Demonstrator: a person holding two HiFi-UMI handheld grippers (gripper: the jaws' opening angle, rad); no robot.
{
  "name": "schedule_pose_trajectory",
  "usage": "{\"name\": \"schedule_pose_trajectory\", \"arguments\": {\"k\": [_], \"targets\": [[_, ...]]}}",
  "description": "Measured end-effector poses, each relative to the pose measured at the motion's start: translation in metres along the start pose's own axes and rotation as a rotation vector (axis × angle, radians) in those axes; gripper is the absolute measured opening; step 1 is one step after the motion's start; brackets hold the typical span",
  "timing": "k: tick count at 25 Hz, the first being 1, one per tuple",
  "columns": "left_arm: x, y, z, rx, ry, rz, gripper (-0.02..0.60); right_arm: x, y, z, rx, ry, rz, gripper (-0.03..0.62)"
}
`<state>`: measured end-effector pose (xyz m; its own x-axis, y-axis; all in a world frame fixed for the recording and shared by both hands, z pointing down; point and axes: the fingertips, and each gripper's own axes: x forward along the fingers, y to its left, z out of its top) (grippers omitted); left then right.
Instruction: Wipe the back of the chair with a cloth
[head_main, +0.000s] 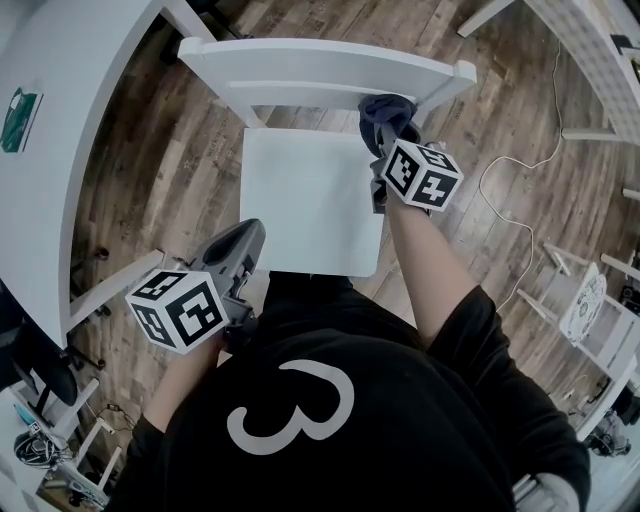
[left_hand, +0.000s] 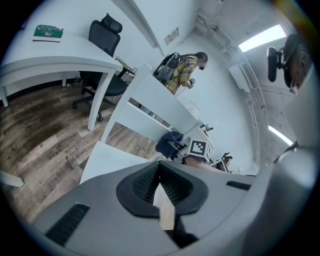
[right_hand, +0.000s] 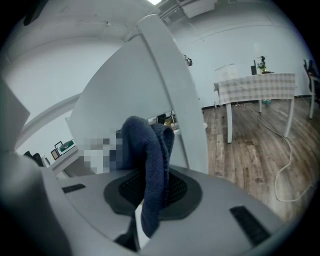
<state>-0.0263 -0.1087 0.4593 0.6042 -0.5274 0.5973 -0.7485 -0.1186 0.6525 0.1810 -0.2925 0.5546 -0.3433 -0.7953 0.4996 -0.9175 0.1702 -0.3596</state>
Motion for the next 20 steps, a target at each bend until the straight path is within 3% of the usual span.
{"name": "schedule_pose_trajectory", "arguments": {"k": [7, 12, 20], "targets": [[-0.009, -0.015, -0.025, -0.033, -0.047, 0.033, 0.014, -0.018, -0.027, 0.005, 0.027, -0.006, 0.01, 0.051], [-0.023, -0.019, -0.043, -0.052, -0.085, 0.053, 0.014, -0.039, -0.013, 0.003, -0.019, 0.002, 0.126, 0.051], [-0.032, -0.027, -0.054, -0.029, -0.115, 0.041, 0.014, -0.129, 0.032, 0.007, 0.018, -0.024, 0.35, 0.051]]}}
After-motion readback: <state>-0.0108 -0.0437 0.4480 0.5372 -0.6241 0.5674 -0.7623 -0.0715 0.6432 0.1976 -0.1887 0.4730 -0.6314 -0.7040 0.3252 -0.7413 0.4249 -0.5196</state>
